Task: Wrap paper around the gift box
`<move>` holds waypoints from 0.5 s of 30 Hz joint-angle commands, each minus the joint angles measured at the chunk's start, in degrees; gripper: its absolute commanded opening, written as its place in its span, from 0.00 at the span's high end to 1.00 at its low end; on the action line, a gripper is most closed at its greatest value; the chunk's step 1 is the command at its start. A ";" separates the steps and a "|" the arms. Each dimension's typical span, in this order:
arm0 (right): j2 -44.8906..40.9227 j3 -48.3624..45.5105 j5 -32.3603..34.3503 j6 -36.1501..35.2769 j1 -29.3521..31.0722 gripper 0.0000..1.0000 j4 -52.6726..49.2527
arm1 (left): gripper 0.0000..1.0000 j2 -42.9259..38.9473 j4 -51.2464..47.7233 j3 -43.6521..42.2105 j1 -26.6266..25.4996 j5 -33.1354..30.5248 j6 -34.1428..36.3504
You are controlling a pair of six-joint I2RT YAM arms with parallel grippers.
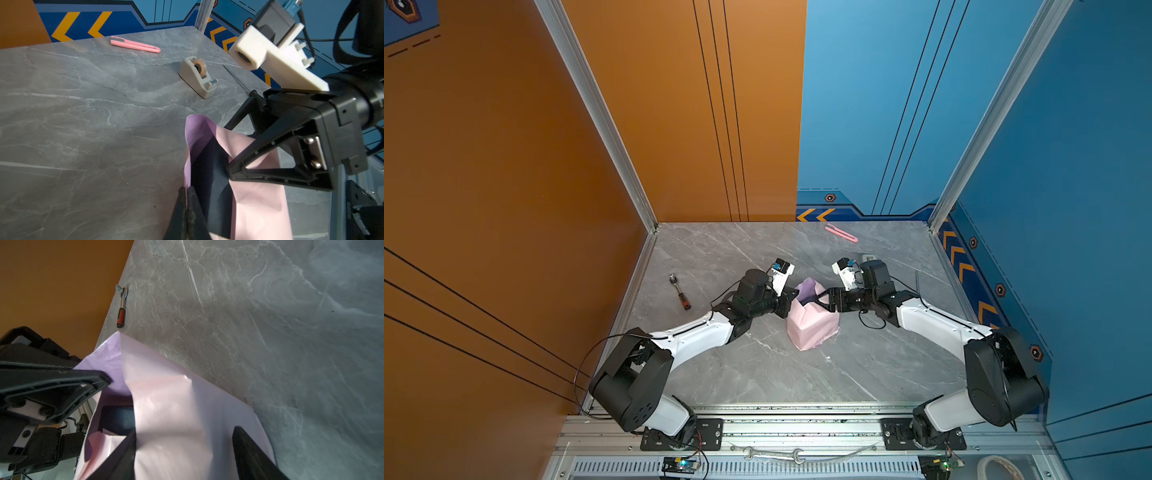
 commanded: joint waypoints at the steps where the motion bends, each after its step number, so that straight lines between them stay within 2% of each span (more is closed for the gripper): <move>1: -1.85 -2.00 -0.22 2.05 -1.10 0.30 -2.39 | 0.86 -1.43 -2.74 -1.15 -0.21 -6.10 1.10; 2: -2.40 -1.91 -0.76 2.26 -1.30 0.30 -2.20 | 0.76 -1.82 -3.16 -1.24 0.16 -5.96 0.50; 6: -4.10 -1.56 -3.50 3.03 -2.42 0.29 -1.71 | 0.57 -5.88 -1.70 -3.51 1.57 -4.80 -3.11; 9: -6.57 -1.09 -3.81 3.68 -3.63 0.29 -2.38 | 0.45 -10.33 0.09 -6.79 3.31 -3.64 -9.35; 12: -9.82 0.81 2.44 1.19 -3.04 0.27 -8.82 | 0.34 -15.73 -3.23 -8.69 1.63 -7.24 -11.78; 15: -12.19 3.63 14.71 -2.31 0.14 0.27 -18.50 | 0.33 -19.94 -12.18 -8.01 -2.27 -14.35 -13.14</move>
